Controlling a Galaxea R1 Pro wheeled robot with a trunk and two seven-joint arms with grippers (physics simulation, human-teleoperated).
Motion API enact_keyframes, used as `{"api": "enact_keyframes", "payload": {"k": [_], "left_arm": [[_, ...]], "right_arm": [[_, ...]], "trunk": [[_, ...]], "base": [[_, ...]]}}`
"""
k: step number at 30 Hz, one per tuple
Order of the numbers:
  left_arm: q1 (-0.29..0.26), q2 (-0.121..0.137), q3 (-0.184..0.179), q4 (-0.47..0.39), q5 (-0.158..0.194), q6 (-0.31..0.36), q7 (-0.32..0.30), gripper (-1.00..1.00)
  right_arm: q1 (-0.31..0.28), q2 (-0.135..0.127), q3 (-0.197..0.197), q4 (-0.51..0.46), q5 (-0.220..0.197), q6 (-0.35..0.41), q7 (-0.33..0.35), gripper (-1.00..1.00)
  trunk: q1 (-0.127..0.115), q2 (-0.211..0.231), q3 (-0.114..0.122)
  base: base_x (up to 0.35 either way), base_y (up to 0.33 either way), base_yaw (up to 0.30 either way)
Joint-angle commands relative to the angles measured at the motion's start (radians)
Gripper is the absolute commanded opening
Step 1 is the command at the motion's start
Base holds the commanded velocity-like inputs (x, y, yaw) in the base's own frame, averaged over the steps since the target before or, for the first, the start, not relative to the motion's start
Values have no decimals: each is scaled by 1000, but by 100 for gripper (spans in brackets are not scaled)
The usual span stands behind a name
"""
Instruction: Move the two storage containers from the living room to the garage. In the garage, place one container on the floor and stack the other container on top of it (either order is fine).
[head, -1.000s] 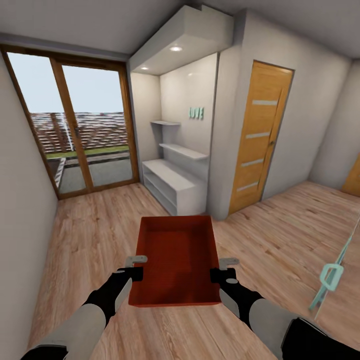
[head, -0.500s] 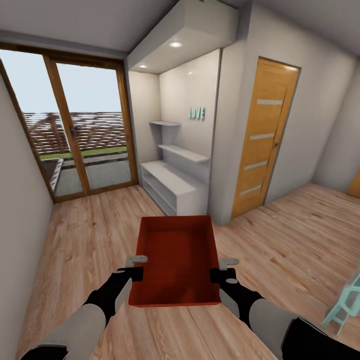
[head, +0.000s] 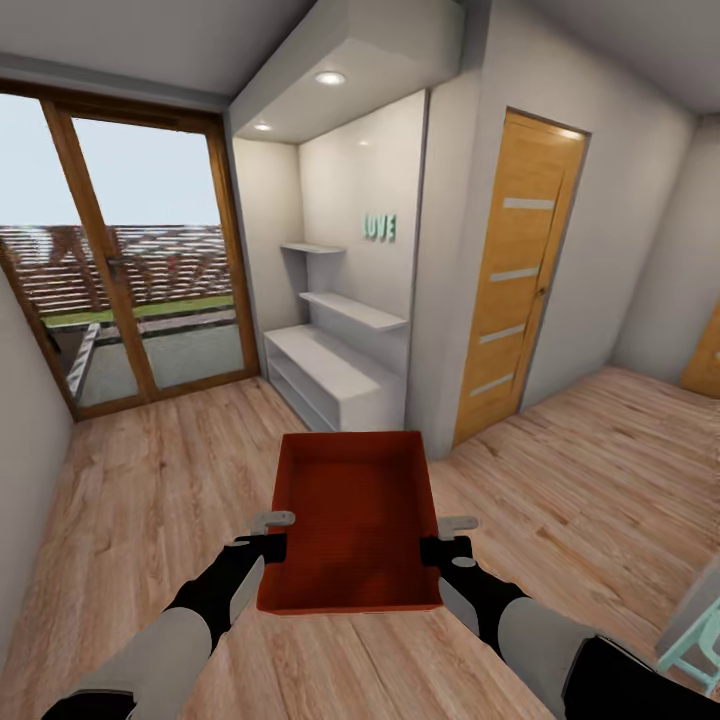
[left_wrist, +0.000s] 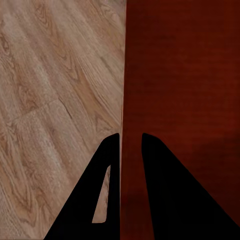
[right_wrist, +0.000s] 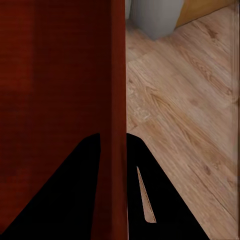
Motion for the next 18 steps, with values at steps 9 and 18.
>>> {"api": "enact_keyframes", "payload": {"k": [9,18], "left_arm": [[-1,1,1,-2,4,7,10,-100],[-1,1,1,-2,4,7,10,-100]], "right_arm": [[-1,-32,4,60,-3,-7,-14,-100],[-1,-32,3,60,-3,-6,-14,-100]], "trunk": [[1,-2,-2],[1,-2,-2]], "base": [[322,0,-241],[322,0,-232]]}}
